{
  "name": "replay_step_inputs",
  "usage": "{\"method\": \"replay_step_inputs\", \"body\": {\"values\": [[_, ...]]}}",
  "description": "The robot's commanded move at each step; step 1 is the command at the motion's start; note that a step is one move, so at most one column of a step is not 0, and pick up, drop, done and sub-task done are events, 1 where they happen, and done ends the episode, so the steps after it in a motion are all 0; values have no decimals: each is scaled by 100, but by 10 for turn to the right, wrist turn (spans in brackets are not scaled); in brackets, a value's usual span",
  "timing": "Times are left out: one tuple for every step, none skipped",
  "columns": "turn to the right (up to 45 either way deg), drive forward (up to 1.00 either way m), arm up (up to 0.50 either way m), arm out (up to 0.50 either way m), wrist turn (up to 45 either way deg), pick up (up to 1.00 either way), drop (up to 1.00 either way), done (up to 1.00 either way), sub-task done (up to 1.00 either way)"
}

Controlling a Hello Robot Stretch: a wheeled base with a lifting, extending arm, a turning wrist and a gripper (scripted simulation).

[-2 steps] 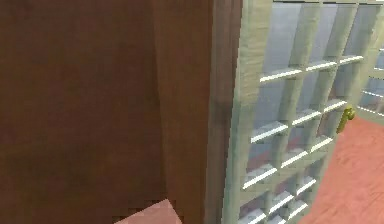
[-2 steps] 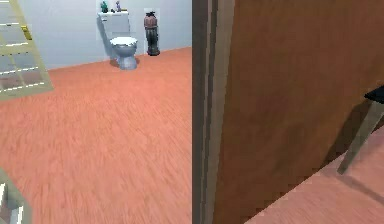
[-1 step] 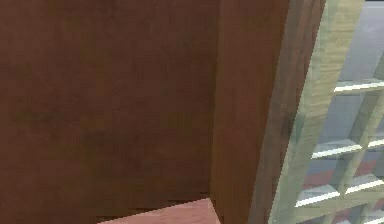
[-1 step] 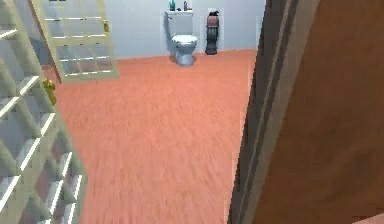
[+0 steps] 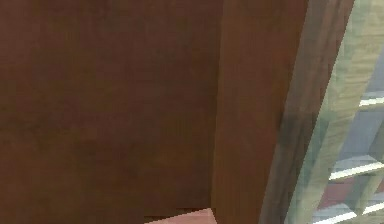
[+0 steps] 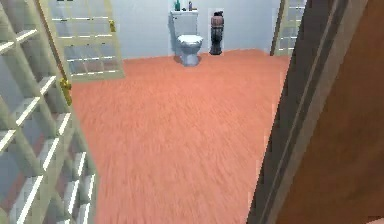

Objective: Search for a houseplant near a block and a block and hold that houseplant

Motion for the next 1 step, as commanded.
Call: {"method": "replay_step_inputs", "body": {"values": [[450, 0, 0, 0, 0, 0, 0, 0, 0]]}}
